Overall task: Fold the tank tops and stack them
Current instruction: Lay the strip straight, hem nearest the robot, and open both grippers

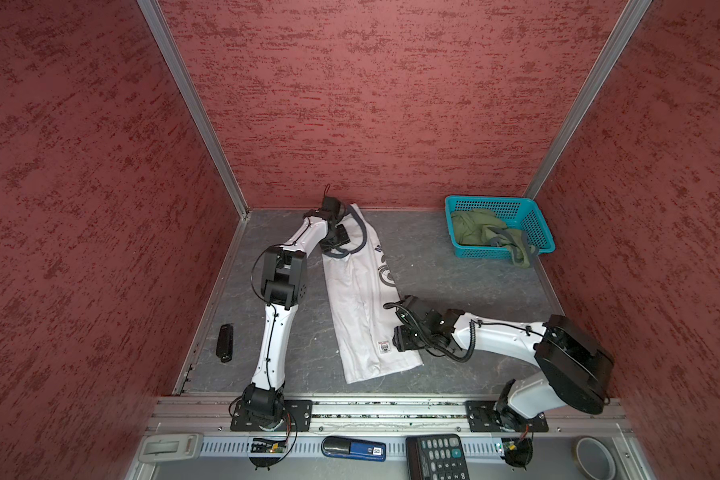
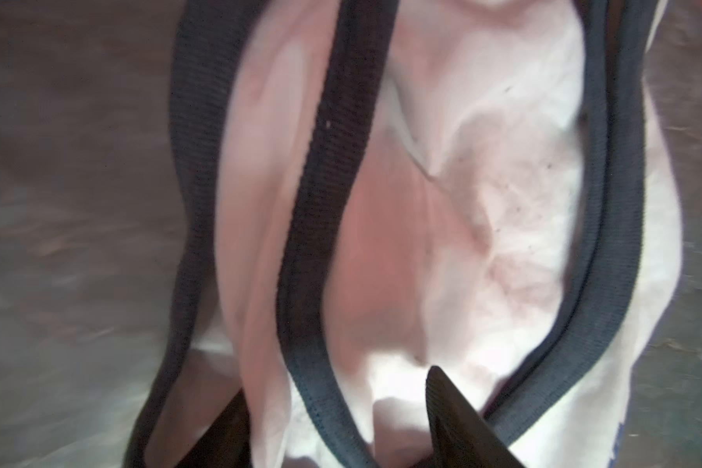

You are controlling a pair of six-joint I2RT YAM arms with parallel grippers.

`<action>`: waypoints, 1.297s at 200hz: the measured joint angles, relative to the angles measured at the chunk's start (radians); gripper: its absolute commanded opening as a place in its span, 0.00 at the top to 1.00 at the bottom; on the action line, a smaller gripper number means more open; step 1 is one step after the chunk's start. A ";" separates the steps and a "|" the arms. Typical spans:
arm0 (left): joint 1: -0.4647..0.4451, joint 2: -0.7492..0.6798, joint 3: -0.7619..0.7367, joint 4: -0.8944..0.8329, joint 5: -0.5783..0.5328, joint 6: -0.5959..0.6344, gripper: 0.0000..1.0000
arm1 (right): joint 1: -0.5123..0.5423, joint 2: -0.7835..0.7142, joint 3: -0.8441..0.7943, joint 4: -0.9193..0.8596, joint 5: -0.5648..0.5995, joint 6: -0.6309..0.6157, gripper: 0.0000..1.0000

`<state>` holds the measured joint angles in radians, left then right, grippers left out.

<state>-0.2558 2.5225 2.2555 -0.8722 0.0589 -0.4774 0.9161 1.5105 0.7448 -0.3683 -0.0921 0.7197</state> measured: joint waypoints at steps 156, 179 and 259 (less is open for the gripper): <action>-0.208 -1.241 -1.296 -0.020 0.018 -0.188 0.17 | -0.003 -0.481 -0.273 -0.099 -0.008 0.225 0.43; -0.312 -1.361 -1.496 -0.025 0.069 -0.280 0.21 | -0.003 -0.481 -0.291 -0.081 -0.047 0.244 0.44; -0.585 -1.464 -1.776 0.093 0.162 -0.546 0.35 | 0.022 -0.423 -0.348 0.049 -0.147 0.287 0.53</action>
<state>-0.8410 1.0588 0.4793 -0.7788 0.2211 -1.0229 0.9379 1.0874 0.3965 -0.3191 -0.2390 1.0069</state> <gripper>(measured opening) 0.666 0.476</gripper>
